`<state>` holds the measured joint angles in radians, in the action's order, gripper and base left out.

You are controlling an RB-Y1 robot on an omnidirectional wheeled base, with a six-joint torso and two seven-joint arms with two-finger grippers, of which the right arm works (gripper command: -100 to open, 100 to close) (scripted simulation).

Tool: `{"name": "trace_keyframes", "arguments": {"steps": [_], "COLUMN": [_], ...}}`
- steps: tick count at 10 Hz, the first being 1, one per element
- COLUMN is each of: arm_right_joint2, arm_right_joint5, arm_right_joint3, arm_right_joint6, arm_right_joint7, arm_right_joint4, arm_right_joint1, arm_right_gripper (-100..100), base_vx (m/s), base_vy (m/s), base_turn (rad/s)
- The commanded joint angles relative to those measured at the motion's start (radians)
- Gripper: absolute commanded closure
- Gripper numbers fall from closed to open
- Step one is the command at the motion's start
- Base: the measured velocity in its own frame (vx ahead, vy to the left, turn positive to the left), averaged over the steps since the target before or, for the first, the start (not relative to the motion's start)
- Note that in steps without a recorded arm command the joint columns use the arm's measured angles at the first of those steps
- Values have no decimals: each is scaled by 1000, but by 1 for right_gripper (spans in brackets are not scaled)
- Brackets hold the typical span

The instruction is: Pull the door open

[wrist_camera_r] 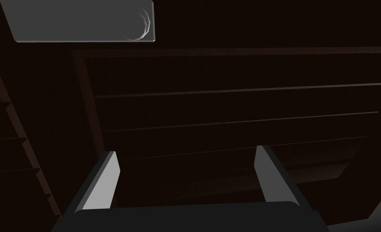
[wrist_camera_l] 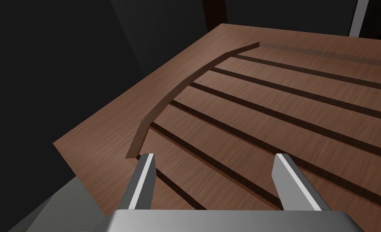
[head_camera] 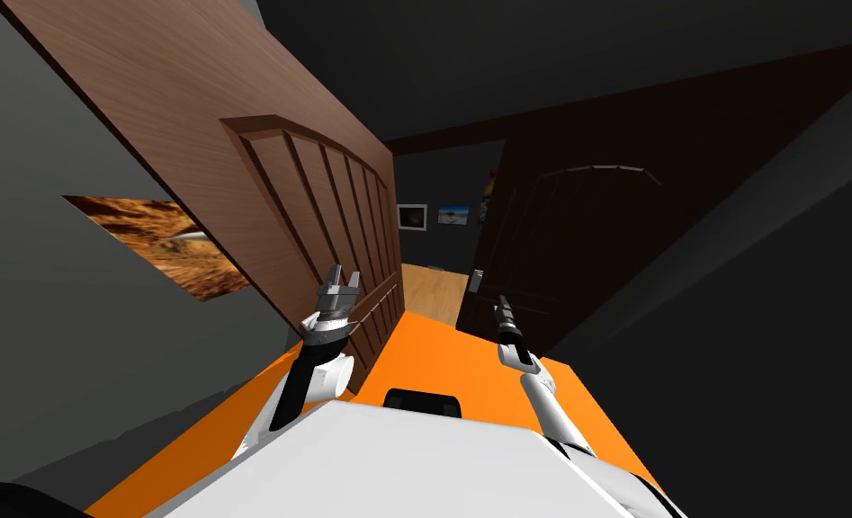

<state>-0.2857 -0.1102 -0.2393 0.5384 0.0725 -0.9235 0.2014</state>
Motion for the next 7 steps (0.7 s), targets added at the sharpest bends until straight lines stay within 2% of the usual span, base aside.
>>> {"name": "trace_keyframes", "arguments": {"steps": [1, 2, 3, 4, 5, 6, 7], "arm_right_joint2": [-15, -15, -24, -24, -33, -33, -40], "arm_right_joint5": [-7, -7, -13, -13, -19, -19, -24], "arm_right_joint3": [-9, -9, -18, -18, -26, -26, -33], "arm_right_joint6": [5, 5, 6, 6, 6, 6, 7], "arm_right_joint7": [4, 4, 4, 4, 5, 5, 5], "arm_right_joint4": [50, 66, 101, 109, 146, 152, 187], "arm_right_joint1": [33, 33, 56, 56, 79, 79, 98], "arm_right_gripper": [-100, -100, -100, -100, -100, -100, -100], "base_vx": [52, 44, 53, 45, 47, 38, 44], "base_vy": [-11, -11, -23, -21, -18, -16, -12], "base_turn": [114, 62, 115, 57, 120, 53, 84]}}
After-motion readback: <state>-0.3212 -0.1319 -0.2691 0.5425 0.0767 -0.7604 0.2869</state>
